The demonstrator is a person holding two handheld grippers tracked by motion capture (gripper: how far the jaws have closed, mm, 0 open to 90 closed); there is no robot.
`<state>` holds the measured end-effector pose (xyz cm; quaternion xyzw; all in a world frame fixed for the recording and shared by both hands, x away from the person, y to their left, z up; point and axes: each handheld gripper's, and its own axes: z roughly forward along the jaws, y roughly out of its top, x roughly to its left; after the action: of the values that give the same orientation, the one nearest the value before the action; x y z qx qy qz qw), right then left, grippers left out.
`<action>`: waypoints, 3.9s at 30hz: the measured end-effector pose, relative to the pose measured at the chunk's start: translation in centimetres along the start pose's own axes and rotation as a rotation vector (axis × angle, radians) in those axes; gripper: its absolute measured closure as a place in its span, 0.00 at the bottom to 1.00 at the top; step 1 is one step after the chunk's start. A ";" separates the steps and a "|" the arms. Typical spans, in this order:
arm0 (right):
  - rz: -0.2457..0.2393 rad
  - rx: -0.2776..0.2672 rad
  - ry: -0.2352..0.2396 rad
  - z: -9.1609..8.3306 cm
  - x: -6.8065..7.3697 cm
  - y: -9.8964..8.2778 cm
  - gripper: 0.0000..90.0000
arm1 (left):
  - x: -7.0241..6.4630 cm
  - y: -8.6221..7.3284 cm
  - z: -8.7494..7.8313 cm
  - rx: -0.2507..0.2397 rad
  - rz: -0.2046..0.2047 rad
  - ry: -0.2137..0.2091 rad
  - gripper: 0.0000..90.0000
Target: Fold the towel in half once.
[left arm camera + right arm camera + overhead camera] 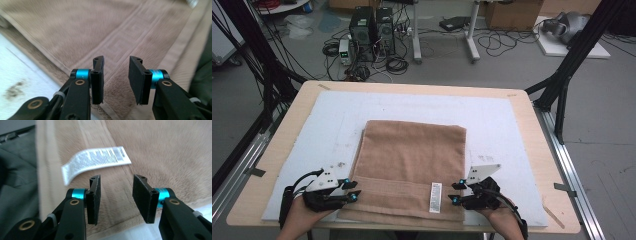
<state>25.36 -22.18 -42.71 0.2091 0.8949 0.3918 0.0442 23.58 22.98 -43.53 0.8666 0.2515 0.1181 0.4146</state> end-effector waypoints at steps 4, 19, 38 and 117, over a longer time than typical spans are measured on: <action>0.015 0.010 0.006 1.2 -0.6 -0.5 0.70 | 0.0 -0.5 0.7 0.006 0.012 -0.006 0.80; -0.037 0.004 0.012 0.8 0.2 0.2 0.99 | -1.1 -0.6 -1.0 -0.044 0.046 0.025 0.99; -0.056 0.042 0.045 1.7 2.3 -0.3 0.94 | -1.2 -1.6 -0.4 -0.013 0.030 -0.024 0.95; 0.227 0.018 -0.176 2.1 -15.9 5.5 0.76 | 15.9 8.2 8.2 -0.028 -0.324 0.181 0.83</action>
<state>42.23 -23.91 -41.56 0.3430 0.8617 0.3661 0.0761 43.21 21.76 -42.32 0.7947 0.4223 0.1310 0.4158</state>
